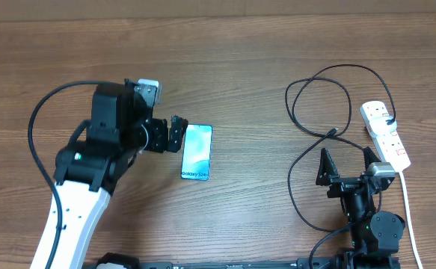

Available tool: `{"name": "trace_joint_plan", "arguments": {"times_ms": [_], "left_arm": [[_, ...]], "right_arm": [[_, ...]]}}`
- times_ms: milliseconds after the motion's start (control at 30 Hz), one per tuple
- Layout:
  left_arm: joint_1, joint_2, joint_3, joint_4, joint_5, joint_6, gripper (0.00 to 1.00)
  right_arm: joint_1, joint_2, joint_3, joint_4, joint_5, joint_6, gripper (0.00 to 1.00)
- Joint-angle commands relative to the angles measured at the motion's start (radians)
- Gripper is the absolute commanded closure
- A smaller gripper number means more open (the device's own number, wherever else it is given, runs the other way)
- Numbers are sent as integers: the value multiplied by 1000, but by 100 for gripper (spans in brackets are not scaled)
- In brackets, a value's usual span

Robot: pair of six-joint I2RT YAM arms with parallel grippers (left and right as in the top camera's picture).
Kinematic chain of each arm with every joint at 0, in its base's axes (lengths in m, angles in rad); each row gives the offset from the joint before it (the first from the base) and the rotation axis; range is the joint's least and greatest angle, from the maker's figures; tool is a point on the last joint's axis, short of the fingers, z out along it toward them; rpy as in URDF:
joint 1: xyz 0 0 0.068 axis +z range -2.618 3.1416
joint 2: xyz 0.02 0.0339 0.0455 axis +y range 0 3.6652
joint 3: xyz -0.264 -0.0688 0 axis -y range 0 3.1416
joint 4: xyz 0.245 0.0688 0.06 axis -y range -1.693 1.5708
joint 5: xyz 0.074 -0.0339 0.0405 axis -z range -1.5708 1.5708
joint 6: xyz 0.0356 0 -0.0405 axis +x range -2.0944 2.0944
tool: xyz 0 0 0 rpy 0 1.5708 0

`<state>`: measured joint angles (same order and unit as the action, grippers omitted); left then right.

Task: Plug charger to phone and switch on socket
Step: 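Move the left gripper forward over the blue Galaxy phone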

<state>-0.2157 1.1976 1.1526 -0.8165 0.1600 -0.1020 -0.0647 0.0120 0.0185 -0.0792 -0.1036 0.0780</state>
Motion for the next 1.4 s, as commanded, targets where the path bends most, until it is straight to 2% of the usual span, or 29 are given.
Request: {"name": "trace_joint_plan", "arguments": {"times_ms": [0,200,800,1133,1367], "left_arm": [[-4,51,93,-32,-7,-18,1],[-8,105,174,-74,-6,-18,5],[-48,121,175,-65,-23,-42,11],[-49,183,187,-78,-60,-71,0],[-107,250,187,-108,-67,-82,0]], "right_arm": [[-1,-9,-11,5,6,-1,0],[-1,-9,-11,5,6,-1,0],[-1,-9,-11,5,6,-1,0],[-1,-9,-11,5,6,-1,0],[-1,-9,-11,5,6,-1,0]]}}
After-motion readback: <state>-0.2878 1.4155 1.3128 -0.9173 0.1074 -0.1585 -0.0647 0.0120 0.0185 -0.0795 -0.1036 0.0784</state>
